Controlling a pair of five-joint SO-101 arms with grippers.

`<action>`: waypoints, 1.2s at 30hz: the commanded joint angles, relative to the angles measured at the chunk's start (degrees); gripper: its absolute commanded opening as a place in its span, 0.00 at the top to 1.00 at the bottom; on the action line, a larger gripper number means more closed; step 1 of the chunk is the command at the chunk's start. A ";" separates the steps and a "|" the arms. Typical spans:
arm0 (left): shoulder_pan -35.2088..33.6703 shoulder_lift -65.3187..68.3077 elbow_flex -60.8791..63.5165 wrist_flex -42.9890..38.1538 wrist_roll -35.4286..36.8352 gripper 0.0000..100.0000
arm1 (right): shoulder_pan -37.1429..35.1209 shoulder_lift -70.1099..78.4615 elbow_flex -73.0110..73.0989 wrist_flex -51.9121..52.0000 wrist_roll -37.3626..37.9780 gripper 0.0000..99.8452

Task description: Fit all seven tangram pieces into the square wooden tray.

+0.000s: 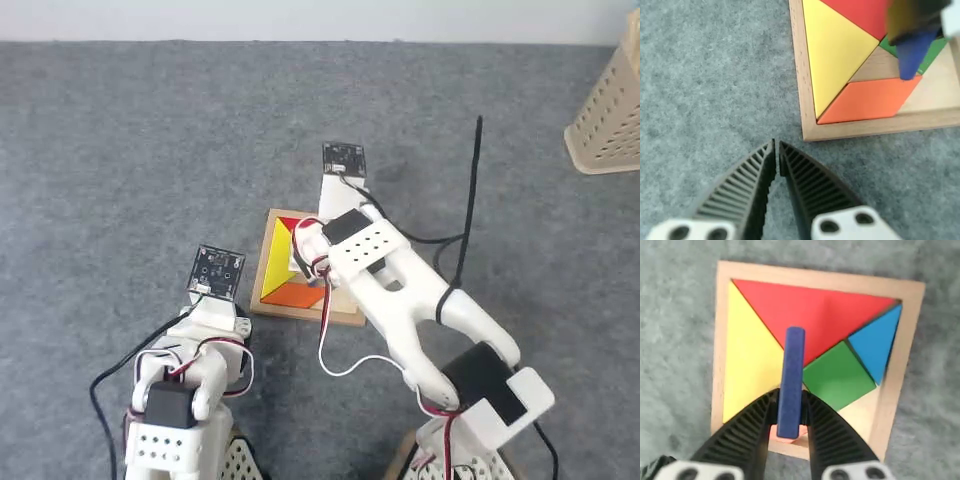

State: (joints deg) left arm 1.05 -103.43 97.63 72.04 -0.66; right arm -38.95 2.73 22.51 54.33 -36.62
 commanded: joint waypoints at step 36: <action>-0.09 -1.14 -1.10 0.35 0.44 0.99 | 6.73 -7.08 -1.41 -1.98 36.66 0.97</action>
State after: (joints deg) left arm 1.05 -103.43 97.63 72.04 -0.66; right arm -33.32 -2.11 22.51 55.03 -7.52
